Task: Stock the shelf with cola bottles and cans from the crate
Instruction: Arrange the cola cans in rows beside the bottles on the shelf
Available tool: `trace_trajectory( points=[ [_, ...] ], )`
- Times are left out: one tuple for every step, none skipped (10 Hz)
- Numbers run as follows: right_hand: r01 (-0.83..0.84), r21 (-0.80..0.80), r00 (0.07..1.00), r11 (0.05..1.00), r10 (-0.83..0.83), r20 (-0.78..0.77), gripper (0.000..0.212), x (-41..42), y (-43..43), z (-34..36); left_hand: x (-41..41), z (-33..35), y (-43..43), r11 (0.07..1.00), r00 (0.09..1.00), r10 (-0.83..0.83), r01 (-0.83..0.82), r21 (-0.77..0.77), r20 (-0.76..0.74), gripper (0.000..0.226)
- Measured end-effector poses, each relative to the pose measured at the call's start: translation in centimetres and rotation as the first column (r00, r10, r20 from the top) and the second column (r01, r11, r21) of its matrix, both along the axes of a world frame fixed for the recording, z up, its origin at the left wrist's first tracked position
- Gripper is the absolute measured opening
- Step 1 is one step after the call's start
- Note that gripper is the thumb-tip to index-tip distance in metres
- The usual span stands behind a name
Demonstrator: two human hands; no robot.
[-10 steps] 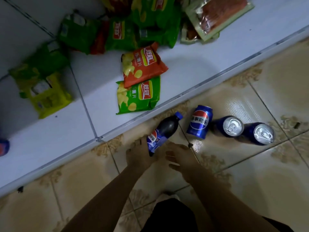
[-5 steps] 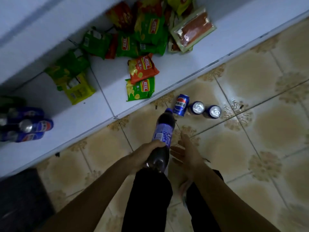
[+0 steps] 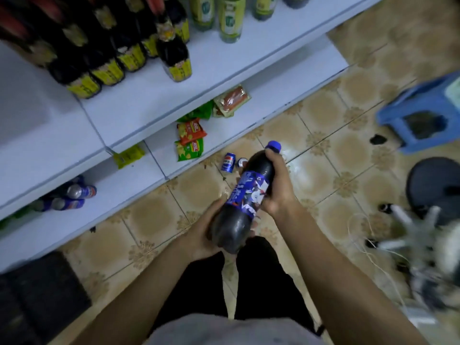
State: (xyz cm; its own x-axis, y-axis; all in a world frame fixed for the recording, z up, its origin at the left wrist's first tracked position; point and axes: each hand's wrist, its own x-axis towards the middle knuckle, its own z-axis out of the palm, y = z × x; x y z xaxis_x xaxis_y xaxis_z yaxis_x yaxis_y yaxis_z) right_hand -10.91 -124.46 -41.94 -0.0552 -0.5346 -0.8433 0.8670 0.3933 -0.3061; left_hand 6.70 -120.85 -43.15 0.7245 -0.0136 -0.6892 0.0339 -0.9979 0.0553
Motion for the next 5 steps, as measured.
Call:
trace_trajectory(
  points=[
    [0.018,0.038,0.99,0.999,-0.012,-0.143,0.03,0.1,0.8,3.5,-0.4,1.3,-0.3,0.903,0.555,-0.424,0.204,-0.377,-0.716,0.049],
    [0.098,0.094,0.944,0.991,-0.063,-0.325,0.031,0.6,1.7,6.5,0.8,4.4,0.0,0.754,0.583,-0.604,0.198,-0.626,-0.543,0.052],
    [0.132,0.123,0.915,0.984,-0.074,-0.397,0.044,1.1,2.4,8.8,1.2,6.7,2.7,0.427,0.411,-0.868,0.333,-0.84,-0.278,0.073],
    [0.095,0.134,0.907,0.986,-0.03,-0.419,0.047,1.2,2.8,10.6,0.8,9.4,5.1,0.327,0.325,-0.924,0.4,-0.856,-0.201,0.071],
    [-0.116,0.03,0.94,0.993,0.119,-0.321,0.07,1.2,3.3,12.8,0.1,11.2,6.5,0.401,0.421,-0.865,0.253,-0.881,-0.273,0.058]
  ],
)
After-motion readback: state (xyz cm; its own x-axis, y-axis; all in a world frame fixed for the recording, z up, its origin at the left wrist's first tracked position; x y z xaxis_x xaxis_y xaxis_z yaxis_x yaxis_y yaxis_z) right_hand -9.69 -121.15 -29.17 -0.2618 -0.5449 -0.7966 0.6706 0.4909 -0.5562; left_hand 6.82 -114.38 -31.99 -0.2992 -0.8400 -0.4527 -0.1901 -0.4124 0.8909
